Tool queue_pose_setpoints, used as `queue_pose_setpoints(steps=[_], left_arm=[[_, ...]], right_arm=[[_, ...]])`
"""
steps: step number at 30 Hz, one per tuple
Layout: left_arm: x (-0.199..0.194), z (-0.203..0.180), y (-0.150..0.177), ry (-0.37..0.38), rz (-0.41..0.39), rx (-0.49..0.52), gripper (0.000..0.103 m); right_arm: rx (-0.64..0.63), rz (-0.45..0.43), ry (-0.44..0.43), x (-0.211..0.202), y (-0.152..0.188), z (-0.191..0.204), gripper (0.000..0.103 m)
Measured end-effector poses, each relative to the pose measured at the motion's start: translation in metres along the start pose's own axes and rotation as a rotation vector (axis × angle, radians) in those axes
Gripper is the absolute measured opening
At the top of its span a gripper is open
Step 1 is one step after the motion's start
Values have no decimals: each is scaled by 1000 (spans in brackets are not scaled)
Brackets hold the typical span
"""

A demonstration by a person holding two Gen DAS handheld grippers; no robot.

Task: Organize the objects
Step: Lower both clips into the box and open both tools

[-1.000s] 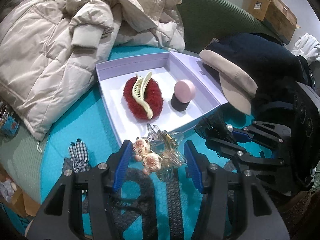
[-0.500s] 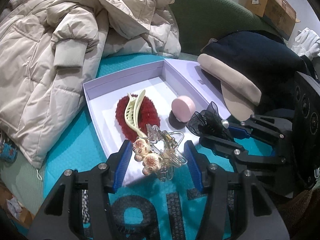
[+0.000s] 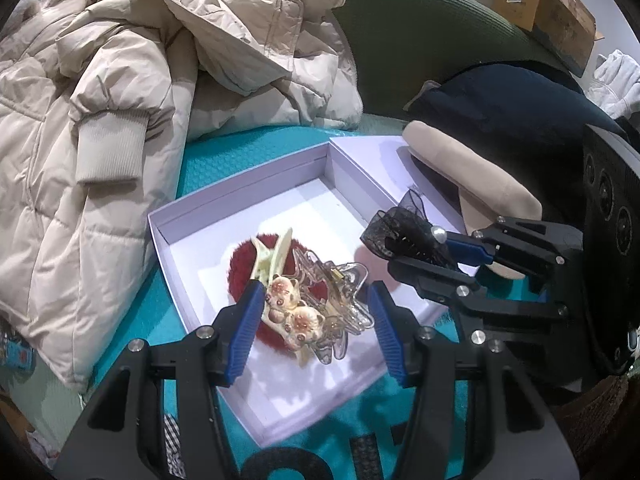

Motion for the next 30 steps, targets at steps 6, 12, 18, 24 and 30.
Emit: queue_pose_setpoints(steps=[6, 12, 18, 24, 30], left_arm=[[15, 13, -14, 5, 11, -7, 52], [31, 25, -29, 7, 30, 2, 52], [42, 34, -45, -25, 28, 27, 52], [54, 38, -57, -26, 32, 27, 52], [67, 46, -60, -51, 51, 19, 52]], right_arm=[[9, -6, 15, 13, -14, -9, 23], [14, -6, 14, 26, -25, -14, 23], [10, -4, 28, 35, -34, -22, 23], [24, 13, 46, 47, -41, -33, 23], [49, 50, 78, 59, -39, -41, 23]])
Point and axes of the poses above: each gripper's, at about its wrist camera, not at the fingertips, and x roughly the way its jaws point, z to its left, y to its underside, the point moved 9 cm from there along x, roughly the way its jaws point, and after that the axes turned 2 degrees about z, right-handed, at the moved point
